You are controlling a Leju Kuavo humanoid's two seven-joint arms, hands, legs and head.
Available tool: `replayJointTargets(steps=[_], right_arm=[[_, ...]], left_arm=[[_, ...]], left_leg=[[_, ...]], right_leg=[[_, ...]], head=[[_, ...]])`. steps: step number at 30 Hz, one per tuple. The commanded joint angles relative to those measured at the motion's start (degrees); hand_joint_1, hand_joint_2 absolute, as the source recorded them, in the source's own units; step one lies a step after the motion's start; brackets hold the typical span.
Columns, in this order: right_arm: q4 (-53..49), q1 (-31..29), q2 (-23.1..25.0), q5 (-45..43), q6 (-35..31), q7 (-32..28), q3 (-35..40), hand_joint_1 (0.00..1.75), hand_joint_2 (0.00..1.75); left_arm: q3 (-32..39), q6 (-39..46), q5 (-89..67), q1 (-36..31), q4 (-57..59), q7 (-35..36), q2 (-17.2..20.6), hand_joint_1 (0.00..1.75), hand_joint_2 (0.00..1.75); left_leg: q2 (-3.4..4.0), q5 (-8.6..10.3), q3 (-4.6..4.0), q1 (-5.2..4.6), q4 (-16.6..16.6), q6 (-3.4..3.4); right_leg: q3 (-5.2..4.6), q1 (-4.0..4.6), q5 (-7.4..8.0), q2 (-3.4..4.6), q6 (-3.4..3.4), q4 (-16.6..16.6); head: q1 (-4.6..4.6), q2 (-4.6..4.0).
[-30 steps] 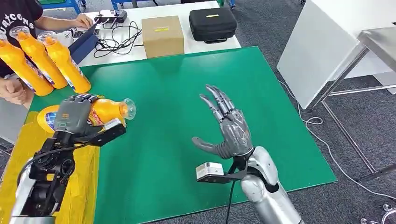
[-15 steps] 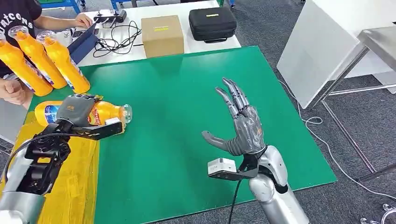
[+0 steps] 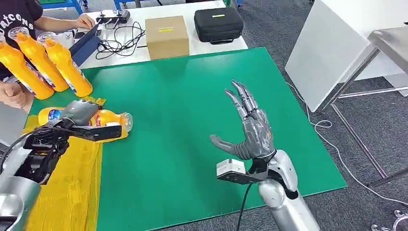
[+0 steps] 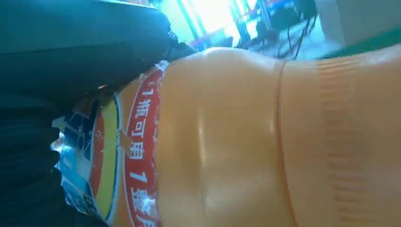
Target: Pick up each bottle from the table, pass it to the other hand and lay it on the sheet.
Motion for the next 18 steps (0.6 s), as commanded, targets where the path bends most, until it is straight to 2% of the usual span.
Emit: replayJointTargets(steps=[1,2,3,13,18], right_arm=[[2.0,-0.8,-0.2,-0.4,0.6,0.3,-0.6,0.00,1.75],[1.5,0.1,0.0,0.0,0.4,0.1,-0.7,0.00,1.75],[1.4,0.5,0.0,0.1,0.3,0.0,-0.6,0.00,1.75],[1.8,-0.8,1.0,1.0,1.2,1.1,-1.7,0.00,1.75],[2.2,1.0,0.7,1.3,0.5,0.4,-1.5,0.00,1.75]], left_arm=[[-2.1,0.1,1.5,-4.0,13.1,0.4,-0.8,0.30,1.75],[-2.2,0.4,1.4,-3.9,13.5,0.8,-1.1,0.00,1.75],[-2.2,0.6,1.3,-3.8,13.5,0.9,-1.2,0.00,0.00],[-3.5,-2.5,0.5,-6.6,18.0,2.5,-3.4,0.00,0.00],[-3.6,-2.0,0.5,-5.6,18.4,2.5,-2.9,0.00,0.00]], left_leg=[[0.09,-0.18,0.34,0.06,0.0,-0.09],[0.08,-0.25,0.46,0.10,0.1,-0.12],[-0.03,-0.14,0.29,0.06,0.0,-0.08],[-0.05,-0.04,0.06,0.02,0.0,-0.06],[0.03,-0.19,0.36,0.08,0.0,-0.11]], right_leg=[[0.36,0.08,-0.16,0.00,-0.05,0.0],[0.50,0.12,-0.23,-0.04,-0.07,0.0],[0.35,0.07,-0.16,-0.11,-0.05,0.0],[0.10,0.03,-0.06,-0.09,-0.05,0.0],[0.41,0.10,-0.19,-0.07,-0.07,0.0]], head=[[-0.02,0.00],[0.00,0.00],[-0.02,0.00],[0.00,0.00],[-0.02,0.00]])
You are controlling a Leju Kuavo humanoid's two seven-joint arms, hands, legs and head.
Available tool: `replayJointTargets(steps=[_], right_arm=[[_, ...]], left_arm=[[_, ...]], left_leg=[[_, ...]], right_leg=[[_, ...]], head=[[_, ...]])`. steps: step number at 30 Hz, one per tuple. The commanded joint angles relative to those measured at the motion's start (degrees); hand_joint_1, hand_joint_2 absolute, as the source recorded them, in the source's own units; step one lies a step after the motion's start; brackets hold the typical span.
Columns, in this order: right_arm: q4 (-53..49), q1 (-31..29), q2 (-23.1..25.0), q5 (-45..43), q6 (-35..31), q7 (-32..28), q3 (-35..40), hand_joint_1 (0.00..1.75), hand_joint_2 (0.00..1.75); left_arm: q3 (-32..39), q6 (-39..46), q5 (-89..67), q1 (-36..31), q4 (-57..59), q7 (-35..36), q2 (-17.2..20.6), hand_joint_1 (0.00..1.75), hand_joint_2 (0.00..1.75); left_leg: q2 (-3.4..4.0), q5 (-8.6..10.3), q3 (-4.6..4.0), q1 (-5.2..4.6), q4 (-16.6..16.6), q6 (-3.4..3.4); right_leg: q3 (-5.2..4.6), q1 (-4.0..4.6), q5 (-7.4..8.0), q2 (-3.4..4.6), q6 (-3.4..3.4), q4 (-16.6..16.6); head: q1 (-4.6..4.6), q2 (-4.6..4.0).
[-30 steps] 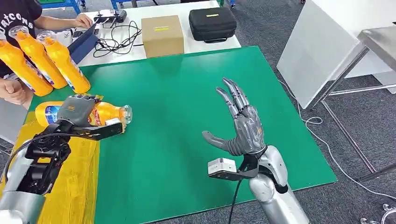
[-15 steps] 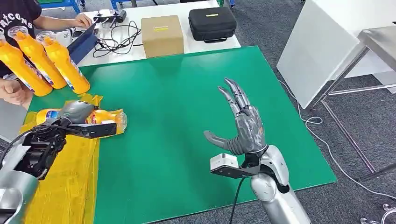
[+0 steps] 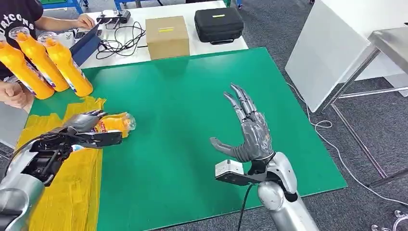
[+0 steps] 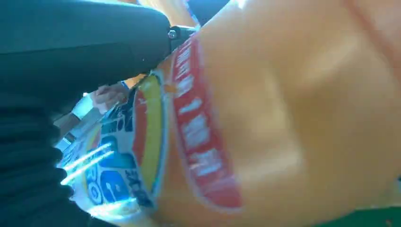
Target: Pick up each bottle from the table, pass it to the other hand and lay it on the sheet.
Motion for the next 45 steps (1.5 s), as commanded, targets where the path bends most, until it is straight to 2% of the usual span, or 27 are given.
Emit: replayJointTargets(steps=[1,10,16,19,24,35,39,43,45], right_arm=[[2.2,-0.1,0.1,0.2,-0.2,-0.2,-1.2,0.00,1.75],[1.1,0.3,0.6,-0.6,-0.8,-0.1,-1.9,0.00,1.75],[0.7,0.3,0.8,-0.9,-0.4,0.1,-2.6,0.00,1.75],[0.7,0.4,0.8,-0.9,-0.4,0.1,-2.7,0.00,1.75],[0.7,0.4,0.8,-0.9,-0.4,0.1,-2.7,0.00,1.75],[0.6,-0.3,1.3,-0.7,0.7,0.4,-3.0,0.00,1.75],[-1.4,1.7,1.4,-2.8,0.7,-0.7,-4.1,0.00,1.75],[-3.8,3.9,1.7,-8.0,-0.5,-4.6,-4.9,0.00,1.75],[-3.8,4.1,1.7,-8.3,-0.8,-4.9,-4.9,0.00,1.75]], left_arm=[[-2.4,-0.2,-0.1,-3.3,7.2,0.2,-1.2,0.00,0.00],[-0.2,2.2,2.0,-3.3,5.8,-0.2,-2.1,0.00,0.00],[3.6,5.4,5.0,-1.0,-0.6,-0.5,-0.4,0.00,0.00],[3.6,5.3,4.9,-1.2,-0.7,-0.6,-0.2,0.00,0.00],[3.6,5.4,5.0,-1.1,-0.7,-0.5,-0.4,0.00,0.00],[6.2,7.1,5.1,0.0,-4.5,1.4,-0.5,0.00,0.00],[12.0,7.6,12.9,5.3,-16.3,-4.6,-2.6,0.00,0.00],[15.3,2.2,31.7,17.7,-42.7,-13.5,-6.1,0.00,0.00],[14.4,1.6,32.5,20.1,-47.3,-11.6,-5.8,0.00,0.00]], left_leg=[[0.03,-0.15,0.28,0.07,0.0,-0.09],[-0.02,-0.15,0.23,0.10,0.1,-0.10],[0.08,-0.07,0.10,0.05,0.0,-0.07],[0.09,-0.20,0.31,0.10,0.1,-0.13],[0.06,-0.06,0.11,0.02,0.0,-0.06],[0.10,-0.15,0.23,0.06,0.0,-0.09],[0.06,-0.19,0.31,0.08,0.0,-0.11],[-0.04,-0.08,0.14,0.00,0.0,-0.04],[0.04,-0.13,0.19,-0.01,0.0,-0.03]], right_leg=[[0.31,0.08,-0.14,-0.05,-0.06,0.0],[0.29,0.11,-0.16,-0.11,-0.06,0.0],[0.11,0.05,-0.05,0.02,-0.05,0.0],[0.35,0.11,-0.18,-0.01,-0.09,0.0],[0.13,0.03,-0.05,0.01,-0.03,0.0],[0.26,0.06,-0.13,0.02,-0.06,0.0],[0.35,0.09,-0.18,-0.03,-0.07,0.0],[0.16,0.00,-0.10,-0.09,-0.01,0.0],[0.21,0.00,-0.12,-0.02,-0.01,-0.1]], head=[[0.00,0.00],[0.00,0.00],[0.02,0.00],[0.02,0.00],[0.00,0.00],[0.02,0.00],[0.00,0.00],[0.02,0.00],[0.00,0.00]])
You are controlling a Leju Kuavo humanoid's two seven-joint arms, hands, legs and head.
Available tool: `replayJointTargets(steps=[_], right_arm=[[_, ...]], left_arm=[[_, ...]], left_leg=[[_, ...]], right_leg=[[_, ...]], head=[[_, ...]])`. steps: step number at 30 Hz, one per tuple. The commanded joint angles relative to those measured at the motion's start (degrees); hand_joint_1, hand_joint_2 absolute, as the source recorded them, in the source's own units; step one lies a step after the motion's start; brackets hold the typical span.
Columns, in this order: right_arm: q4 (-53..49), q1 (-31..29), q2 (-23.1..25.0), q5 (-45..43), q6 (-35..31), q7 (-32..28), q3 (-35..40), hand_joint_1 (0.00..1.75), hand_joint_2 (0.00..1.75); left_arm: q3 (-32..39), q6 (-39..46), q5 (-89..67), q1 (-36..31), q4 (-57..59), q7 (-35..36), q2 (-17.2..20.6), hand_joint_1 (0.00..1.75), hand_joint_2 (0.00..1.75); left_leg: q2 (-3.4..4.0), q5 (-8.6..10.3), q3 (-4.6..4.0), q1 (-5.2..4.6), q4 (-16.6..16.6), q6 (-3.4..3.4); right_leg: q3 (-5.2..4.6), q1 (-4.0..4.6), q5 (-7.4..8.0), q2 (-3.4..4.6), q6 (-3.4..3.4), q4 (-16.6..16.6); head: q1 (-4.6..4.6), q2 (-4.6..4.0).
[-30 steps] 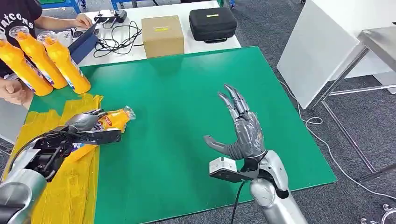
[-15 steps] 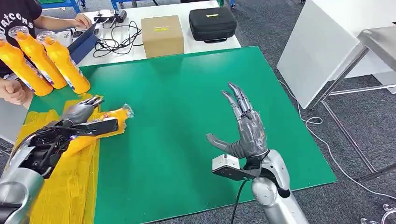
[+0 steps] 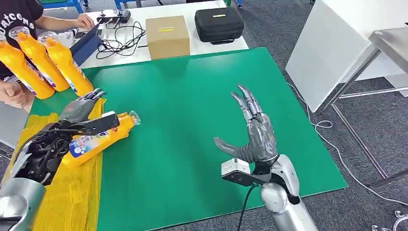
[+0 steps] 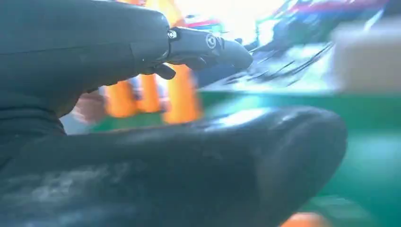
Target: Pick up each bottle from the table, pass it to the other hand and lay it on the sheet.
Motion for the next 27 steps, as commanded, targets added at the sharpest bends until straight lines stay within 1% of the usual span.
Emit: replayJointTargets(steps=[1,3,4,5,6,7,8,9,10,11,12,13,14,15,16,17,19,20,21,22,24,25,26,27], right_arm=[[-2.2,1.8,0.6,-4.4,-1.1,-3.2,-2.4,0.00,1.75],[-2.1,1.8,0.7,-5.2,-1.0,-3.5,-2.4,0.00,1.75],[-2.2,2.1,0.7,-8.4,-0.6,-4.8,-2.7,0.00,1.75],[-2.2,2.6,0.6,-10.4,-0.7,-5.8,-3.2,0.00,1.75],[-2.0,3.1,0.8,-13.1,-0.4,-6.8,-3.7,0.00,1.75],[-1.3,3.9,1.2,-15.4,0.1,-8.3,-4.4,0.00,1.75],[-0.8,4.4,1.4,-16.4,0.2,-9.2,-4.8,0.00,1.75],[-0.6,5.0,1.6,-17.7,0.2,-10.2,-5.3,0.00,1.75],[-0.9,6.3,1.6,-18.6,0.5,-11.2,-5.8,0.00,1.75],[-2.0,8.0,1.4,-19.5,0.7,-11.8,-6.4,0.00,1.75],[-2.9,9.6,1.0,-20.0,1.1,-12.3,-7.0,0.00,1.75],[-4.1,11.9,0.8,-20.5,1.0,-13.0,-7.9,0.00,1.75],[-4.3,12.5,0.6,-20.7,1.1,-13.3,-8.1,0.00,1.75],[-4.5,12.9,0.6,-20.9,1.1,-13.6,-8.3,0.00,1.75],[-4.5,13.0,0.8,-20.9,1.2,-13.9,-8.5,0.00,1.75],[-4.5,12.9,0.9,-20.9,1.2,-13.9,-8.5,0.00,1.75],[-4.3,12.4,1.1,-20.8,1.3,-13.9,-8.5,0.00,1.75],[-4.3,12.4,1.1,-20.8,1.3,-13.9,-8.5,0.00,1.75],[-4.2,12.5,1.2,-20.8,1.4,-13.7,-8.5,0.00,1.75],[-4.6,14.5,1.3,-22.0,2.1,-13.4,-8.8,0.00,1.75],[-4.6,17.0,1.8,-23.0,2.9,-14.8,-9.0,0.00,1.75],[-4.3,17.6,2.1,-23.2,3.2,-15.6,-8.9,0.00,1.75],[-4.1,17.6,2.3,-23.2,3.2,-15.8,-8.9,0.00,1.75],[-3.9,17.3,2.5,-23.2,3.4,-15.9,-8.7,0.00,1.75]], left_arm=[[5.9,-5.6,16.3,14.0,-32.8,-4.8,-4.2,0.00,0.00],[5.8,-5.7,16.4,13.8,-32.3,-4.8,-3.9,0.00,0.00],[7.9,-7.0,25.5,15.5,-34.8,-8.6,-5.7,0.00,0.00],[8.3,-8.0,29.2,17.7,-37.8,-8.6,-6.2,0.00,0.00],[9.7,-9.6,36.1,20.5,-40.8,-7.2,-7.6,0.00,1.75],[9.5,-10.0,41.6,24.3,-43.7,-6.3,-7.7,0.00,1.75],[9.4,-10.7,45.1,26.5,-44.5,-6.1,-8.0,0.00,1.75],[9.6,-13.5,51.4,28.5,-44.1,-5.1,-8.6,0.00,1.75],[9.0,-14.2,54.0,30.7,-43.5,-6.5,-9.1,0.00,1.75],[8.3,-14.6,54.6,32.0,-43.6,-7.2,-9.9,0.00,1.75],[7.5,-15.0,55.2,33.0,-43.8,-7.8,-10.4,0.00,1.75],[6.4,-15.6,55.9,34.1,-44.5,-8.2,-11.2,0.00,1.75],[6.1,-15.6,56.0,34.3,-44.7,-8.2,-11.3,0.00,1.75],[5.9,-15.4,56.0,34.4,-44.9,-8.3,-11.4,0.00,1.75],[5.7,-15.1,56.2,34.2,-45.1,-8.0,-11.2,0.00,1.75],[5.8,-15.1,56.2,34.0,-45.1,-7.9,-11.1,0.00,1.75],[6.0,-15.0,56.5,33.6,-45.1,-7.7,-10.9,0.00,1.75],[6.0,-15.0,56.5,33.6,-45.1,-7.7,-10.9,0.00,1.75],[6.2,-15.2,57.0,33.6,-45.0,-7.4,-11.0,0.00,1.75],[6.2,-15.5,58.0,35.0,-45.4,-7.3,-11.6,0.00,1.75],[5.6,-16.1,59.1,37.0,-45.0,-7.5,-12.1,0.00,1.75],[5.1,-16.0,59.4,37.2,-43.7,-7.4,-12.3,0.00,1.75],[5.0,-16.0,59.9,37.1,-42.8,-7.4,-12.6,0.00,1.75],[4.6,-16.2,60.6,36.7,-41.4,-7.4,-12.8,0.00,1.75]], left_leg=[[0.12,-0.27,0.40,0.03,0.0,-0.06],[0.06,-0.16,0.14,0.00,0.0,-0.07],[0.13,-0.28,0.32,0.06,0.1,-0.11],[0.13,-0.21,0.17,0.02,0.0,-0.09],[0.19,-0.31,0.27,0.05,0.1,-0.14],[0.14,-0.28,0.22,0.02,0.0,-0.11],[0.22,-0.37,0.45,0.04,-0.1,-0.14],[0.18,-0.30,0.37,-0.02,-0.1,-0.10],[0.23,-0.38,0.50,0.01,-0.1,-0.13],[0.18,-0.32,0.44,-0.03,-0.2,-0.10],[0.17,-0.42,0.61,0.01,-0.1,-0.13],[0.03,-0.36,0.47,-0.01,-0.1,-0.11],[-0.04,-0.28,0.26,-0.01,-0.1,-0.09],[-0.09,-0.40,0.44,0.03,-0.1,-0.13],[-0.13,-0.36,0.28,0.00,0.0,-0.09],[-0.13,-0.45,0.40,0.03,0.0,-0.11],[0.01,-0.37,0.15,0.00,0.0,-0.04],[0.05,-0.47,0.32,0.03,0.0,-0.08],[0.04,-0.42,0.24,0.03,0.0,-0.06],[0.00,-0.34,0.14,0.00,0.0,-0.05],[-0.01,-0.52,0.49,0.07,0.0,-0.11],[-0.06,-0.42,0.36,0.02,-0.1,-0.07],[-0.05,-0.49,0.51,0.04,-0.1,-0.10],[-0.08,-0.41,0.40,0.00,-0.1,-0.06]], right_leg=[[0.41,0.05,-0.23,0.01,-0.03,0.0],[0.15,0.02,-0.12,-0.01,-0.02,0.0],[0.33,0.08,-0.20,0.03,-0.06,0.0],[0.18,0.04,-0.13,0.04,-0.06,0.0],[0.27,0.07,-0.17,0.09,-0.08,0.0],[0.21,0.05,-0.12,0.07,-0.05,-0.1],[0.42,0.07,-0.20,0.11,-0.07,-0.1],[0.33,0.01,-0.14,0.10,-0.04,-0.2],[0.45,0.05,-0.20,0.12,-0.07,-0.1],[0.38,0.01,-0.16,0.09,-0.04,-0.2],[0.57,0.06,-0.26,0.06,-0.06,-0.2],[0.46,0.03,-0.25,-0.06,-0.04,-0.2],[0.25,0.02,-0.20,-0.10,-0.01,-0.1],[0.47,0.08,-0.34,-0.19,-0.03,-0.1],[0.31,0.04,-0.35,-0.20,0.05,-0.1],[0.46,0.07,-0.45,-0.22,0.05,-0.1],[0.17,0.03,-0.30,-0.03,0.06,-0.1],[0.35,0.07,-0.38,-0.02,0.03,0.0],[0.27,0.06,-0.32,-0.03,0.04,-0.1],[0.16,0.02,-0.27,-0.05,0.06,-0.1],[0.54,0.10,-0.44,-0.11,0.01,-0.1],[0.40,0.05,-0.36,-0.12,0.04,-0.1],[0.55,0.08,-0.43,-0.13,0.02,-0.1],[0.43,0.03,-0.37,-0.13,0.05,-0.1]], head=[[0.02,0.00],[0.04,0.00],[0.05,0.00],[0.02,0.00],[0.00,0.00],[0.02,0.00],[0.00,0.00],[0.00,0.00],[0.00,0.00],[0.00,0.00],[0.02,0.00],[-0.02,0.00],[0.00,0.00],[0.00,0.00],[0.02,0.00],[0.00,0.00],[0.00,0.00],[-0.02,0.00],[0.02,0.00],[0.00,0.00],[0.00,0.00],[0.00,0.00],[0.00,0.00],[0.00,0.00]])
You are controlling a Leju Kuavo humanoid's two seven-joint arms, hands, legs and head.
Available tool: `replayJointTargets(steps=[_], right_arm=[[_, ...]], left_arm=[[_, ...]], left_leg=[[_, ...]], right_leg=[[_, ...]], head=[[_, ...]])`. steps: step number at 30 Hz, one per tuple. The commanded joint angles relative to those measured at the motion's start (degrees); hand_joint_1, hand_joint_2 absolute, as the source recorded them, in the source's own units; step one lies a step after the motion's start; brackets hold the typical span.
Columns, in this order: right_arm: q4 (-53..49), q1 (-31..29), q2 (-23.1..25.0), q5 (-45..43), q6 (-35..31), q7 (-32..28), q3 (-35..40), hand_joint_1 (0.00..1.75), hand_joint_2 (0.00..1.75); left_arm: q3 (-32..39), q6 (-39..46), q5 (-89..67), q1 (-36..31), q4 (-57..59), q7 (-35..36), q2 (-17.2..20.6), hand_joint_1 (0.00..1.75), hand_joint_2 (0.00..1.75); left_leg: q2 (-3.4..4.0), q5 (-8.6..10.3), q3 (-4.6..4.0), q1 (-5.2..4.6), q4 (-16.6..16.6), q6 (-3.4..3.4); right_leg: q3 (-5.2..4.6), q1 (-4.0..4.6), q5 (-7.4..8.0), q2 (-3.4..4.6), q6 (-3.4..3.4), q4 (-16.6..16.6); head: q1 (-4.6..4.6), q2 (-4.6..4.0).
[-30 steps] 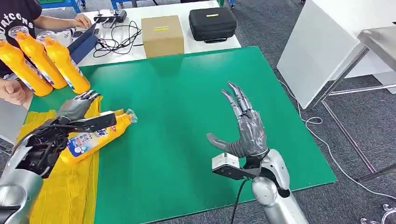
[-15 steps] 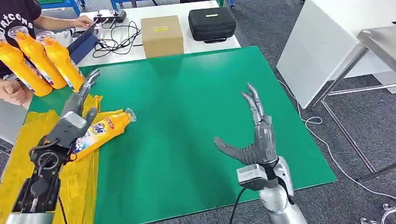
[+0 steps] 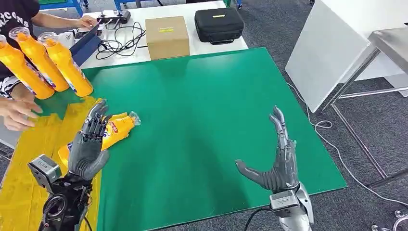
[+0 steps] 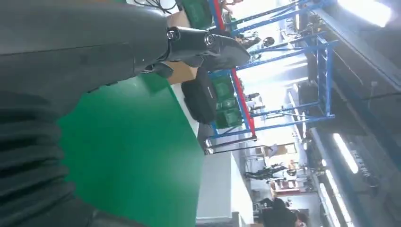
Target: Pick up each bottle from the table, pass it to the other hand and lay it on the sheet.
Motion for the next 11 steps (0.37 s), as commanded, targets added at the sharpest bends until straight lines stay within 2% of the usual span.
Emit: replayJointTargets(steps=[1,3,8,10,11], right_arm=[[1.1,3.4,1.9,-1.5,1.4,-1.7,-2.1,0.00,1.75],[1.3,3.1,1.9,-1.8,1.6,-1.1,-2.3,0.00,1.75],[2.0,2.3,1.7,-2.6,2.4,-0.3,-2.6,0.00,1.75],[2.9,1.3,1.7,-2.6,3.0,-0.4,-2.2,0.00,1.75],[3.4,0.7,1.6,-2.6,3.3,-0.3,-1.9,0.00,1.75]], left_arm=[[-2.2,-0.6,3.0,1.7,5.6,0.2,-2.2,0.00,1.75],[-1.8,0.2,4.0,1.5,6.5,-0.6,-3.0,0.00,1.75],[-1.1,1.0,6.6,0.9,8.7,0.5,-4.0,0.00,1.75],[-0.9,1.4,6.7,1.6,8.6,0.4,-4.2,0.00,1.75],[-0.9,1.4,6.7,2.0,8.3,0.4,-4.4,0.00,1.75]], left_leg=[[-0.03,-0.18,0.44,0.04,-0.1,-0.10],[0.07,-0.46,0.83,0.13,0.0,-0.20],[0.00,-0.07,0.22,0.02,-0.1,-0.06],[0.08,-0.20,0.50,0.05,0.0,-0.11],[0.09,-0.09,0.28,0.02,-0.1,-0.07]], right_leg=[[0.47,0.06,-0.21,-0.13,-0.07,-0.1],[0.89,0.16,-0.46,-0.12,-0.13,0.0],[0.23,0.03,-0.08,-0.09,-0.03,-0.1],[0.51,0.07,-0.18,-0.06,-0.06,-0.1],[0.28,0.02,-0.07,0.00,-0.04,-0.1]], head=[[0.00,0.00],[0.00,0.00],[0.00,0.00],[0.00,0.00],[0.00,0.00]])
